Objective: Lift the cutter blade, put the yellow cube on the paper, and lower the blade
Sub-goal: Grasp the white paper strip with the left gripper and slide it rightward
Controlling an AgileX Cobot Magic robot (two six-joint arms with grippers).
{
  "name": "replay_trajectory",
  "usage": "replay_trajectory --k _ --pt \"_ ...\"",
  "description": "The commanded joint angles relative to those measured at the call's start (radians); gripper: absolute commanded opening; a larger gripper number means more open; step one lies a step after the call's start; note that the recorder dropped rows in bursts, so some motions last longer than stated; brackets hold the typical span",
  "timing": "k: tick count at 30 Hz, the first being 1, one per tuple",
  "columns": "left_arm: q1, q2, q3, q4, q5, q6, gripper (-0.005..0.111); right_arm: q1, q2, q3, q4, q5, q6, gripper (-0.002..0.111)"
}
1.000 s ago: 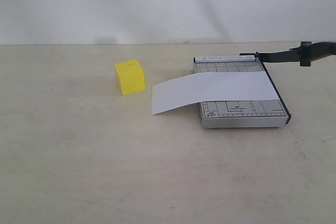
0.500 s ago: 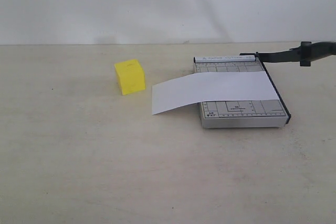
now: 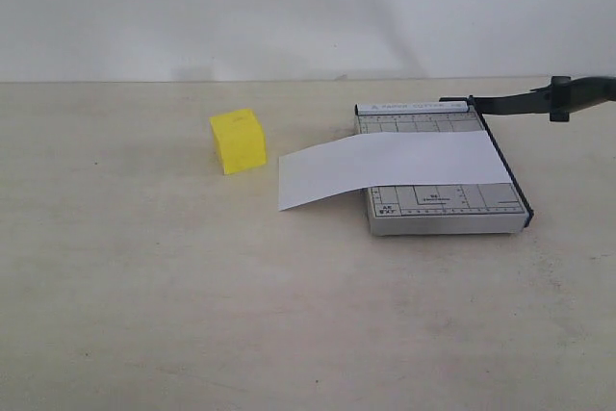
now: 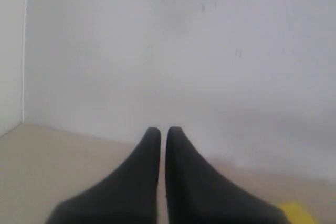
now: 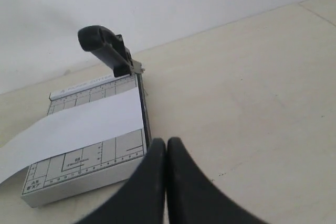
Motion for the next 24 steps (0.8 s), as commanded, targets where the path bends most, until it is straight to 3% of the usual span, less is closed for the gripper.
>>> replay_trajectory --k 1,4,7,10,12,18,24 --pt "-0.166 0.499 -0.196 0.097 0.101 0.13 0.004 -0.003 0.002 0.0 -0.003 -0.008 -0.003 0.0" --pt "-0.349 0.727 -0.276 0.091 0.074 0.143 0.004 -0.003 0.002 0.0 -0.003 0.02 -0.003 0.0" --pt "-0.543 0.888 -0.364 0.091 -0.038 0.143 0.004 -0.003 0.002 0.0 0.0 0.056 -0.003 0.0" --pt "-0.696 1.027 -0.523 0.091 -0.074 0.143 0.004 -0.003 0.002 0.0 0.006 0.097 -0.003 0.0" --pt "-0.754 1.147 -0.658 0.091 -0.023 0.143 0.004 -0.003 0.002 0.0 0.006 0.123 -0.001 0.0" --pt "-0.846 1.472 -1.052 0.091 0.157 0.143 0.004 -0.003 0.002 0.0 0.006 0.132 0.021 0.0" --pt "-0.885 1.733 -1.283 -0.092 0.095 0.136 0.004 -0.003 0.002 0.0 0.006 0.132 0.019 0.0"
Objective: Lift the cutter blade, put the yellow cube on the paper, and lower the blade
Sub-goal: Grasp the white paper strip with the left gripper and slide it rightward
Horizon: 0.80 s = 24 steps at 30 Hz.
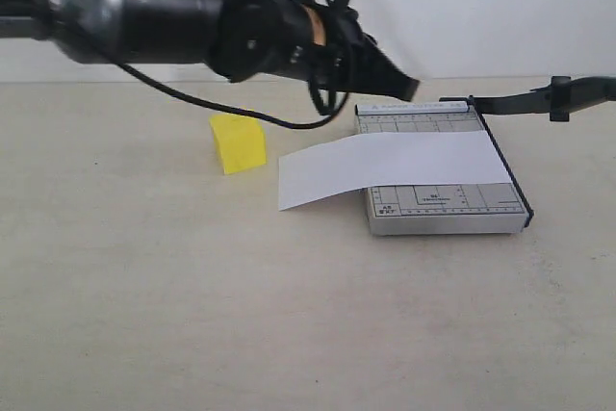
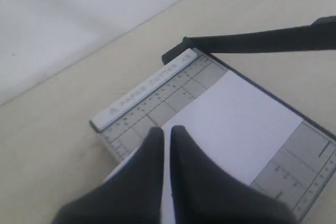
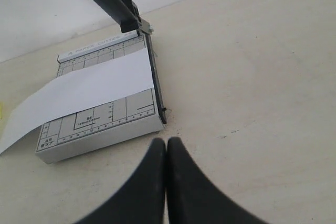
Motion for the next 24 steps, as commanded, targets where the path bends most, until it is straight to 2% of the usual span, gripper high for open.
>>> replay_trajectory --k 1,5,7,8,9,11,13,15,19,24 --pt "-0.024 0.17 -0.139 -0.201 -0.076 -0.03 0.004 -0.003 0.002 0.0 -0.003 0.001 -0.003 0.0" --pt "-0.024 0.24 -0.182 -0.508 -0.256 -0.228 0.004 -0.003 0.017 0.0 -0.027 -0.043 -0.009 0.0" --pt "-0.024 0.259 -0.189 -0.529 -0.345 -0.231 0.004 -0.003 0.038 0.0 -0.027 -0.076 -0.009 0.0" --pt "-0.024 0.269 -0.198 -0.498 -0.345 -0.212 0.004 -0.003 0.052 0.0 -0.025 -0.089 -0.009 0.0" --pt "-0.024 0.278 -0.211 -0.45 -0.311 -0.174 0.004 -0.003 0.067 0.0 -0.025 -0.104 -0.009 0.0" --pt "-0.024 0.299 -0.264 -0.307 -0.131 -0.088 0.004 -0.003 0.105 0.0 -0.025 -0.144 -0.009 0.0" --pt "-0.028 0.331 -0.329 -0.247 0.049 -0.041 0.004 -0.003 0.153 0.0 -0.025 -0.206 -0.009 0.0" --pt "-0.028 0.362 -0.39 -0.243 0.15 0.016 0.004 -0.003 0.202 0.0 -0.025 -0.258 -0.009 0.0" --pt "-0.028 0.418 -0.518 -0.241 0.259 0.052 0.004 -0.003 0.299 0.0 -0.027 -0.276 -0.009 0.0" --pt "-0.023 0.471 -0.605 -0.236 0.311 0.055 0.004 -0.003 0.403 0.0 -0.027 -0.27 -0.007 0.0"
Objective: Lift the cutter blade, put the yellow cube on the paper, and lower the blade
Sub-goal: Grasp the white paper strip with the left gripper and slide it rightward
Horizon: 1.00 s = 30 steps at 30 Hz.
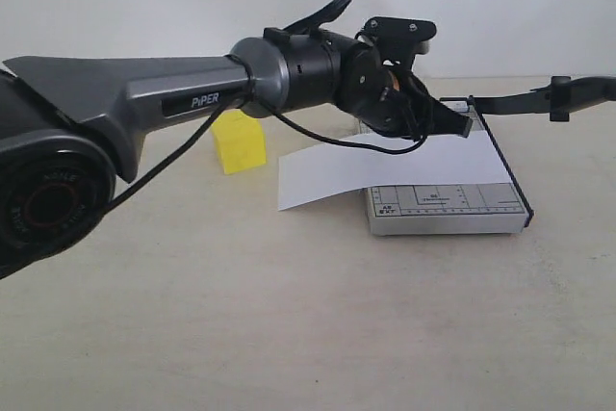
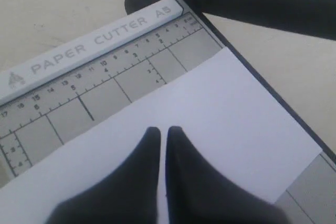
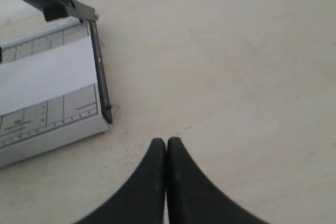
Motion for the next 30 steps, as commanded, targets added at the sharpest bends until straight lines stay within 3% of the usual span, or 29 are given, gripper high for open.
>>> replay_trajectory --k 1,11,20,30 --pt "0.004 0.042 -0.065 0.008 0.047 0.011 0.004 -0.003 0.076 0.0 -0.011 -0.012 -0.002 0.0" --pt "-0.004 0.091 -0.064 -0.007 0.144 0.055 0.004 -0.003 0.094 0.0 -0.011 -0.014 -0.002 0.0" --pt "-0.004 0.142 -0.084 -0.305 0.132 0.299 0.004 -0.003 0.094 0.0 -0.011 -0.025 0.0 0.0" --pt "-0.004 0.211 -0.188 -0.378 0.116 0.311 0.004 -0.003 0.094 0.0 -0.011 -0.019 0.026 0.0"
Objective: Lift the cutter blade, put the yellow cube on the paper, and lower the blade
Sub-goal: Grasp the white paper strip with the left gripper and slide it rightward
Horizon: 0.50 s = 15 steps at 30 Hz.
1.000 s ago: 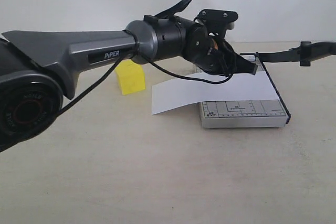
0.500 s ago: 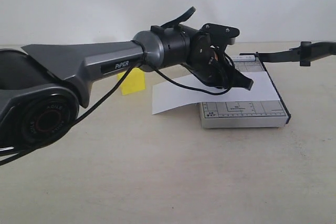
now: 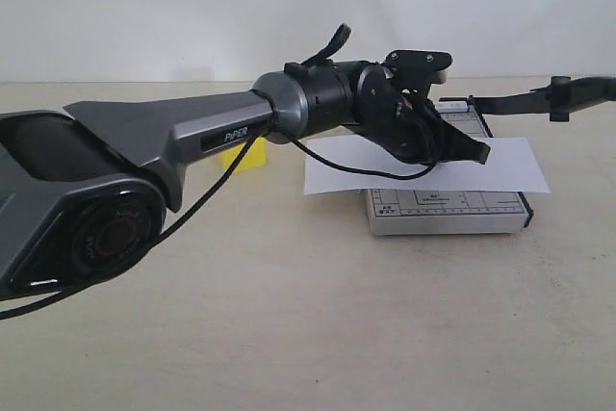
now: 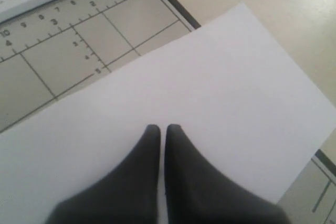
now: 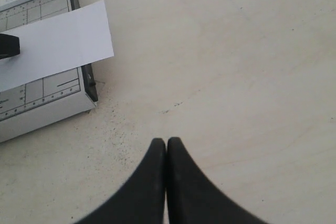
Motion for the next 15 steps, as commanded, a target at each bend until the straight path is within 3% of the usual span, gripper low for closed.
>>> replay_trajectory --k 1,8,15 --pt "-0.006 0.064 -0.048 -0.038 0.046 0.009 0.004 -0.003 0.004 0.0 -0.01 -0.006 0.016 0.0" --pt "-0.006 0.084 -0.128 -0.06 0.001 0.009 0.004 -0.003 0.004 0.0 -0.01 -0.006 0.019 0.0" --pt "-0.006 -0.018 -0.152 -0.053 -0.04 -0.025 0.004 -0.003 0.004 0.0 -0.01 0.016 0.017 0.0"
